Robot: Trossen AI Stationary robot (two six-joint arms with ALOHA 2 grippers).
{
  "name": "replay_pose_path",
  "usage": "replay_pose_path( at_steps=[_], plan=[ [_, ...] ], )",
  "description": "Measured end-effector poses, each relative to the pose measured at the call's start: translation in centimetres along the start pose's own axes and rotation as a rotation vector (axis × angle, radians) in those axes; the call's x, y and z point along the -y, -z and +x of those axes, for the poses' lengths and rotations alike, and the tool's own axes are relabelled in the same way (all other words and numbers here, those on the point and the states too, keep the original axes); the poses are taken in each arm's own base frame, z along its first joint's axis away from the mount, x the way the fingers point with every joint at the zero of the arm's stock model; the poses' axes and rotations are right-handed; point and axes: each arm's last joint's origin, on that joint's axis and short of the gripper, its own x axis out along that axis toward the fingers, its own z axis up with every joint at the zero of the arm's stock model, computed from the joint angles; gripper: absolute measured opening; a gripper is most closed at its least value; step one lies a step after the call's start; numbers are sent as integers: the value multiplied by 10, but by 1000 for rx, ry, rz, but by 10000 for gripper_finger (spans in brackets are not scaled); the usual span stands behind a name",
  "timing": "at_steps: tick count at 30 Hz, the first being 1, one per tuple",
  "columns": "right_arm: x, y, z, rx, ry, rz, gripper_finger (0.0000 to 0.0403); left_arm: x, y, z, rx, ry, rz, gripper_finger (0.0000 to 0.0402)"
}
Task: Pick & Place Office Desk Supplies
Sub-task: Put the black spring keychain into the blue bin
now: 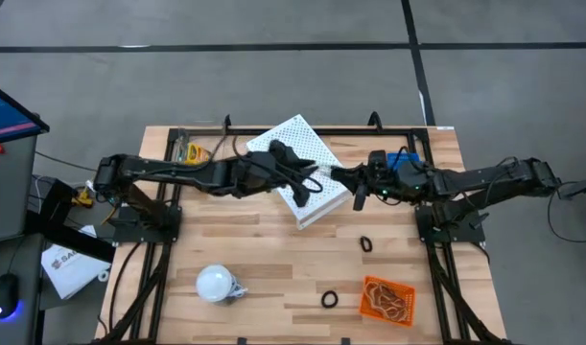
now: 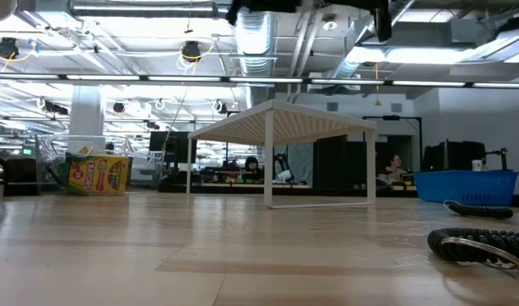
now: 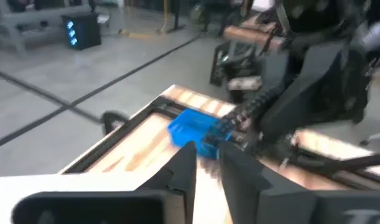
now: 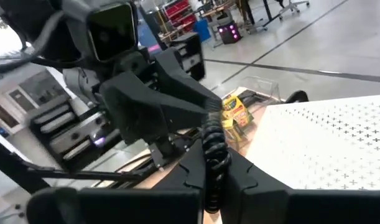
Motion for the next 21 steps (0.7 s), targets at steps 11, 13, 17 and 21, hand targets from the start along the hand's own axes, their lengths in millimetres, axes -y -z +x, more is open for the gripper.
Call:
replay_pose_path(
  at_steps=[11, 13, 17, 21],
  plan=[
    [35, -19, -28, 33, 268, 33, 9, -29, -45, -68, 91, -10, 84, 126],
    [48, -22, -36, 42, 382, 71, 9, -34, -50, -81, 104, -9, 77, 129],
    [76, -21, -52, 16, 607, 134, 8, -42, -52, -102, 130, 5, 66, 127],
    [98, -14, -61, -31, 816, 190, 7, -47, -40, -114, 115, 18, 56, 125]
  ],
)
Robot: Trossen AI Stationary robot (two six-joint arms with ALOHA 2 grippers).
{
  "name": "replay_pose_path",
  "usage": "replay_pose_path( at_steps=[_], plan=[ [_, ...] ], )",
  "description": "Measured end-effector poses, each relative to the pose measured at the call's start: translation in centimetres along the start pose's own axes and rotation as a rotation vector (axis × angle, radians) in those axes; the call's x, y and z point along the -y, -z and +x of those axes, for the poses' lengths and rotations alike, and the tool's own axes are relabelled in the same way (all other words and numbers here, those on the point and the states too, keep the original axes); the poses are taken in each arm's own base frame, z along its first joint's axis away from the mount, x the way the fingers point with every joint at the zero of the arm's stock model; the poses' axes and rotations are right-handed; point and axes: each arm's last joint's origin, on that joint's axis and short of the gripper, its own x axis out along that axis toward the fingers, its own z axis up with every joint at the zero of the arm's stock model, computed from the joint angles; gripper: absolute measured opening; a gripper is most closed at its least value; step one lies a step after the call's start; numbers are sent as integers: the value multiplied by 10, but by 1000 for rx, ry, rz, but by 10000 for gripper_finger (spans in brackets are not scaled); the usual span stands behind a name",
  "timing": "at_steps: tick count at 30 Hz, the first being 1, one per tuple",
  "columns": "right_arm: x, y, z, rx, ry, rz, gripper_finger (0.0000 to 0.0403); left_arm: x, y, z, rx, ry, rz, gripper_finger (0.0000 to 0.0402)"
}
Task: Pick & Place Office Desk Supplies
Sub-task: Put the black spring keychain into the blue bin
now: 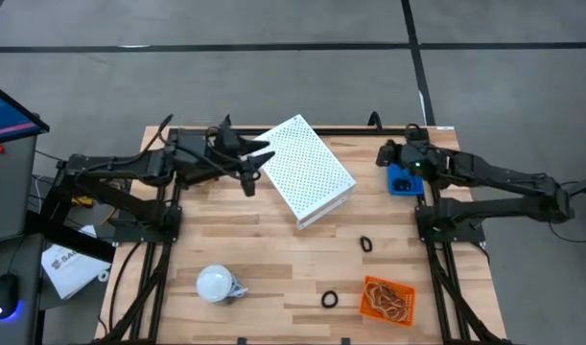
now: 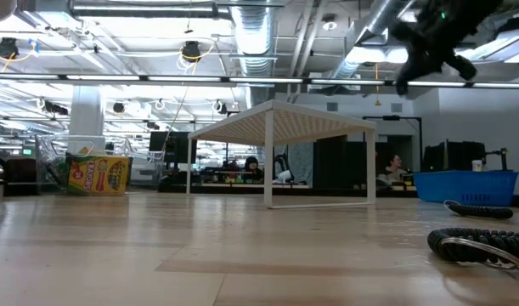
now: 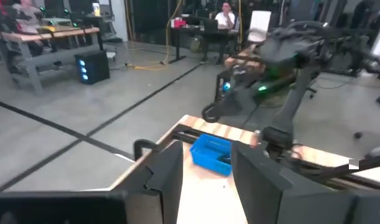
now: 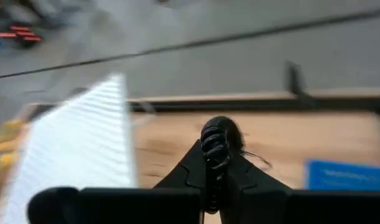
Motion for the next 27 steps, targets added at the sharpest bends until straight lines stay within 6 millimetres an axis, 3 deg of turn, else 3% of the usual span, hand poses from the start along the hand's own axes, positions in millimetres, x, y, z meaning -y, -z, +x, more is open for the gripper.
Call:
replay_pose_path(
  at_steps=[8, 14, 20, 27],
  plan=[
    [23, 18, 22, -73, 245, 122, 7, 1, 40, -2, -76, 13, -94, 125],
    [37, 33, 42, -160, 369, 143, 9, 9, 62, 5, -30, 43, -174, 126],
    [54, 56, 51, -199, 485, 190, 13, 14, 68, 4, -8, 64, -188, 123],
    [69, 73, 54, -218, 563, 263, 59, 14, 67, 4, -6, 65, -191, 123]
  ],
)
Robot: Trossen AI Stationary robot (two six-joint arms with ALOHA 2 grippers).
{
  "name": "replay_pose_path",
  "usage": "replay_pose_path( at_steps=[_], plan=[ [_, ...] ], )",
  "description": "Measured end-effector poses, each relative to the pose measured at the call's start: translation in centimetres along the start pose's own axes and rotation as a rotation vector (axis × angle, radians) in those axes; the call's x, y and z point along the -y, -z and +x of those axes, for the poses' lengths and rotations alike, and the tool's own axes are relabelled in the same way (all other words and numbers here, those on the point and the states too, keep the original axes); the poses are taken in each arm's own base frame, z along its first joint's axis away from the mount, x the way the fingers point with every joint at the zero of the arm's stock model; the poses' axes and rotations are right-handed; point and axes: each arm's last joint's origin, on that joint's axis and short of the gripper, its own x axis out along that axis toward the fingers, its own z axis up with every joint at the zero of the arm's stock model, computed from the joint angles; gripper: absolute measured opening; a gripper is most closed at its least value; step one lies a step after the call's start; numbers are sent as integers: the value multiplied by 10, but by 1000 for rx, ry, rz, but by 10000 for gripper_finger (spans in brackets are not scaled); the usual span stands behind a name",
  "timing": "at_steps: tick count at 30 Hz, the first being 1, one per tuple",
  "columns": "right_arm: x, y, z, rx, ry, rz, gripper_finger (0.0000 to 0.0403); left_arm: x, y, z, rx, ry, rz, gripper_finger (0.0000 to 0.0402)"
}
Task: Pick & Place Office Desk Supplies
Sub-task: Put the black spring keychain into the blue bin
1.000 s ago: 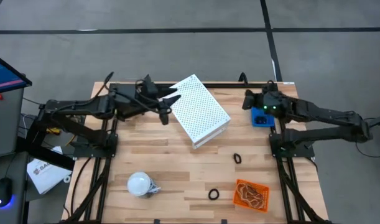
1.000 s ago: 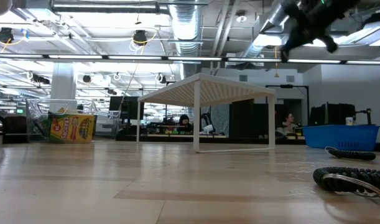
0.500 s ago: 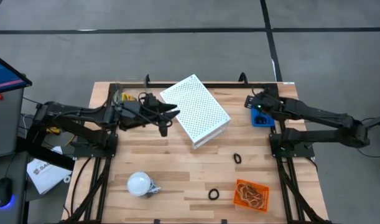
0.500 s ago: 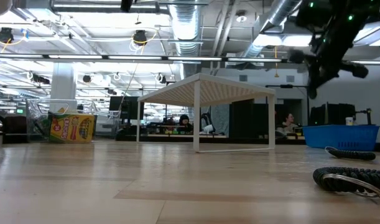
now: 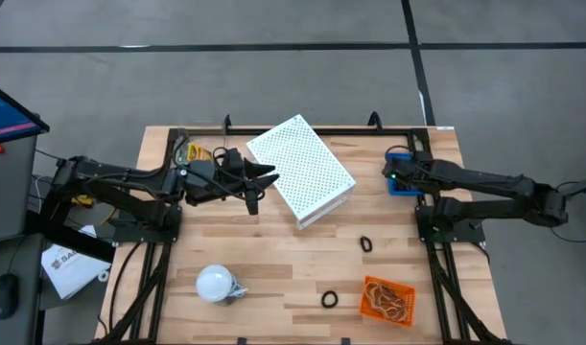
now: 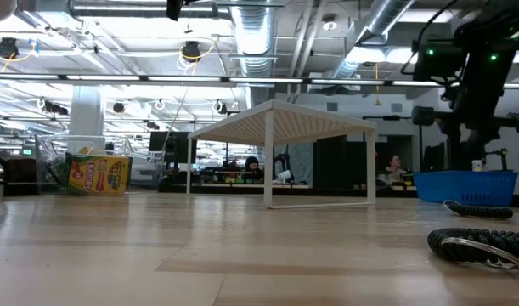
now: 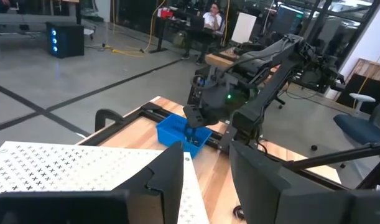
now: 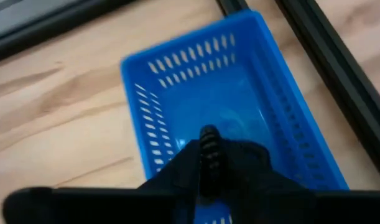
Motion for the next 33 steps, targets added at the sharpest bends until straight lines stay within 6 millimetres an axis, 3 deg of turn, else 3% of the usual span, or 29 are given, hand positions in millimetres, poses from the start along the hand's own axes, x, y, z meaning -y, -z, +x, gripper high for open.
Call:
replay_pose_path(
  at_steps=[6, 18, 28, 33],
  plan=[
    [3, 3, 1, -41, -1, 90, 101, 0, 0, 0, 0, 0, 2, 122],
    [13, -1, -25, -20, -245, 47, 158, 0, 0, 0, -5, 3, 4, 121],
    [-1, 15, -75, -125, -846, -196, 144, 3, 23, -5, -272, 171, 94, 121],
    [-7, 22, -104, -107, -1139, -303, 130, 15, 35, -8, -356, 299, 173, 121]
  ],
)
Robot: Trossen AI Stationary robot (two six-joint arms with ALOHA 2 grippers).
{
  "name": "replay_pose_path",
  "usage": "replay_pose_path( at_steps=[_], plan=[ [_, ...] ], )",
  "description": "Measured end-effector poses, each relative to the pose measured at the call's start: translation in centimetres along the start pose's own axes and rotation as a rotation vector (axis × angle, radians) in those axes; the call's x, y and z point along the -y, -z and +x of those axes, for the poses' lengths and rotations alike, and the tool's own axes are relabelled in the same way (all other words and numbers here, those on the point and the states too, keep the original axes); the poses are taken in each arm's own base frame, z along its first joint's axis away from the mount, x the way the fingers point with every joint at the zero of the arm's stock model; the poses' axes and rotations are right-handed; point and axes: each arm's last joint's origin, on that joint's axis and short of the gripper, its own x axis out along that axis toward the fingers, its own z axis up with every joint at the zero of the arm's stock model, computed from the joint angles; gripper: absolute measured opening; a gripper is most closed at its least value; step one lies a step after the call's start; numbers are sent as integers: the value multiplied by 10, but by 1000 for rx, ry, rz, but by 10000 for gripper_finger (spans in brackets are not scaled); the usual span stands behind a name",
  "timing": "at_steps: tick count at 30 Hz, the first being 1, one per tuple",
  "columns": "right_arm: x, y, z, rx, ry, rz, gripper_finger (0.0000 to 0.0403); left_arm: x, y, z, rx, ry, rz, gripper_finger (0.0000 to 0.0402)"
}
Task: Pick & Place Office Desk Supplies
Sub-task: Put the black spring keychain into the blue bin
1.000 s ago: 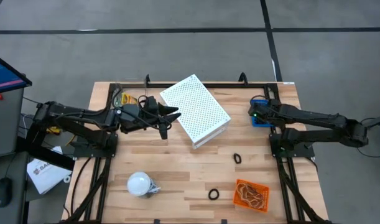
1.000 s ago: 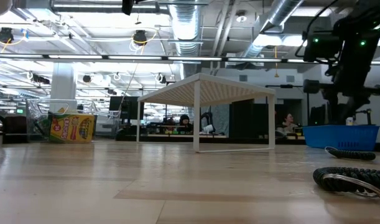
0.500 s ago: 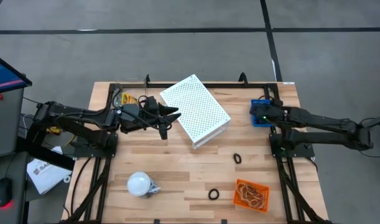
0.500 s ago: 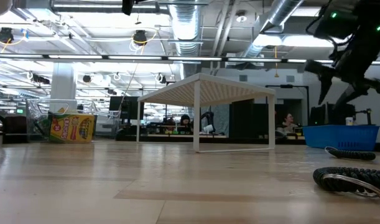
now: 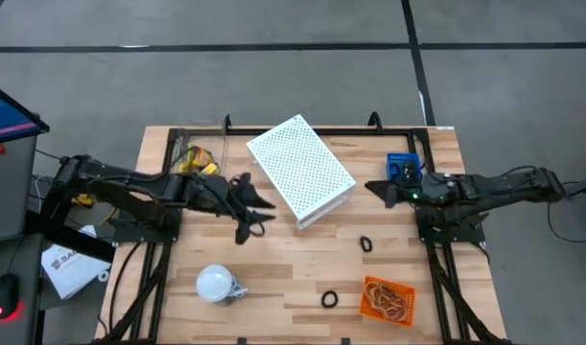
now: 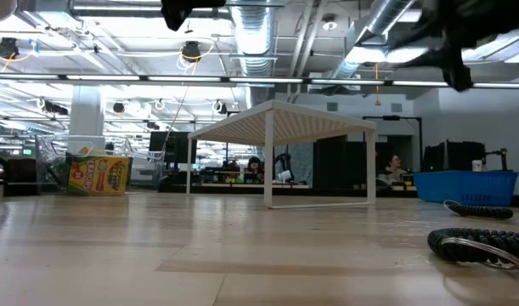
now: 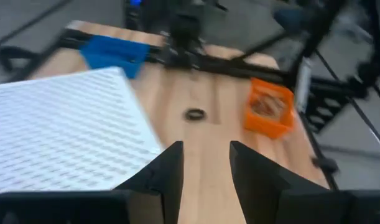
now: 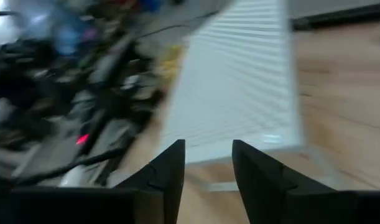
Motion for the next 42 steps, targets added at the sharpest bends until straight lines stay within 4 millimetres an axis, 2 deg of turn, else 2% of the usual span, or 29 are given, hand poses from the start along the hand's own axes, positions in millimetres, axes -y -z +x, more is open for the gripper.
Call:
replay_pose_path(
  at_steps=[5, 9, 13, 17, 21, 29, 42],
  plan=[
    [-13, 7, -6, -40, -126, -51, 123, 11, 8, 22, -71, 72, 32, 121],
    [-17, 16, -10, -168, -201, -65, 127, 19, 2, 47, -106, 94, 43, 125],
    [-19, 30, -11, -303, -218, -81, 140, 32, -2, 65, -144, 134, 150, 133],
    [-20, 43, -11, -385, -203, -87, 159, 44, 4, 82, -221, 200, 200, 143],
    [-25, 47, -13, -405, -229, -75, 178, 48, 12, 95, -266, 270, 199, 151],
    [-33, 49, -18, -413, -310, -51, 207, 55, 21, 123, -293, 286, 217, 154],
    [-39, 52, -29, -452, -425, -97, 203, 110, 44, 184, -343, 377, 269, 143]
  ],
)
